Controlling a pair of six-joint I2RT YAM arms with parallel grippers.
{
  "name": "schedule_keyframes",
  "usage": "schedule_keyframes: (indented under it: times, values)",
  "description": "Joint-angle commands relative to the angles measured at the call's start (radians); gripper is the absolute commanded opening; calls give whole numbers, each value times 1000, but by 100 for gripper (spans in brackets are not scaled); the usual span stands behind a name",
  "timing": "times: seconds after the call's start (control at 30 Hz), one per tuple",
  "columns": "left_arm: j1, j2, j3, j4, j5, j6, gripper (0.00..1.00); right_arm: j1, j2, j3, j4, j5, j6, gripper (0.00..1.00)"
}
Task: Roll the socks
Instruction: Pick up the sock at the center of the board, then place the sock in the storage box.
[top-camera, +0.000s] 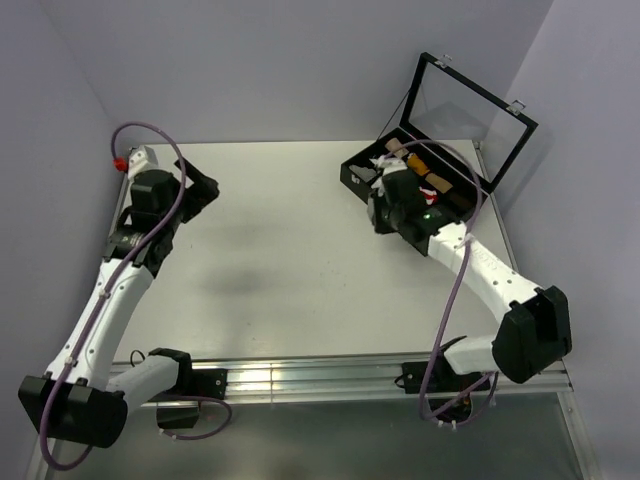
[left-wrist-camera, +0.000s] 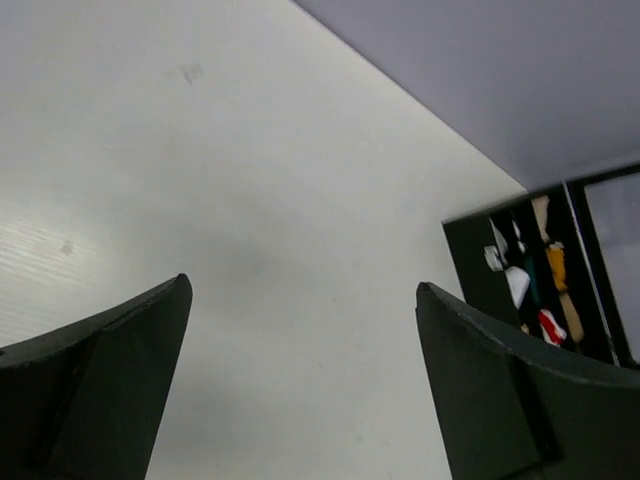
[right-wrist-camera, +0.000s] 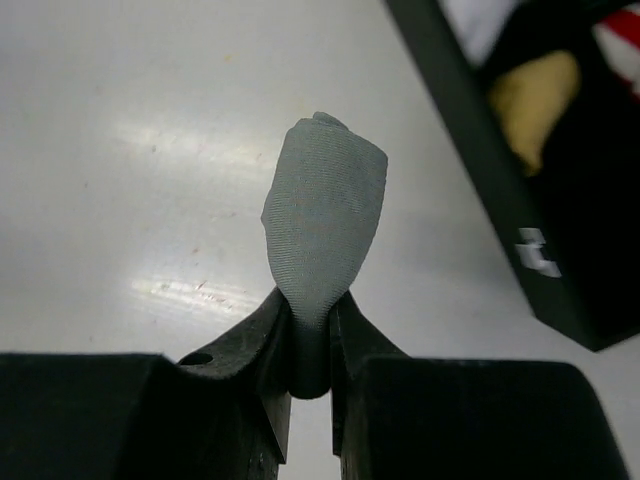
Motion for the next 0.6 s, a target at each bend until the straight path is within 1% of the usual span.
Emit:
schedule_keyframes:
  times: [0.0,0.07,0.1,0.2,0.3,0.4,0.5,0.57]
  values:
    - [25,-45,65,-41,-135,163,99,-137,15,124,-161,-61,20,0]
    - [25,-61,60,-25,-170,199,99,-198,28,164,-202,-103,28,0]
    - [25,-73,51,-17,-178,206,99,-256,39,171,-210,-147,32,0]
    - [24,-82,-7,31,-175,215,99,-350,81,192,-247,-181,52,0]
    - [19,-87,-70,69,-144,269,99,-398,134,206,-273,-195,51,0]
    - [-4,-121,-90,66,-210,315,99,-456,184,213,-273,-220,54,0]
    - [-24,-226,-148,116,-221,339,99,-514,247,229,-282,-237,54,0]
    - [-35,-259,-197,146,-242,344,99,-530,276,243,-279,-232,48,0]
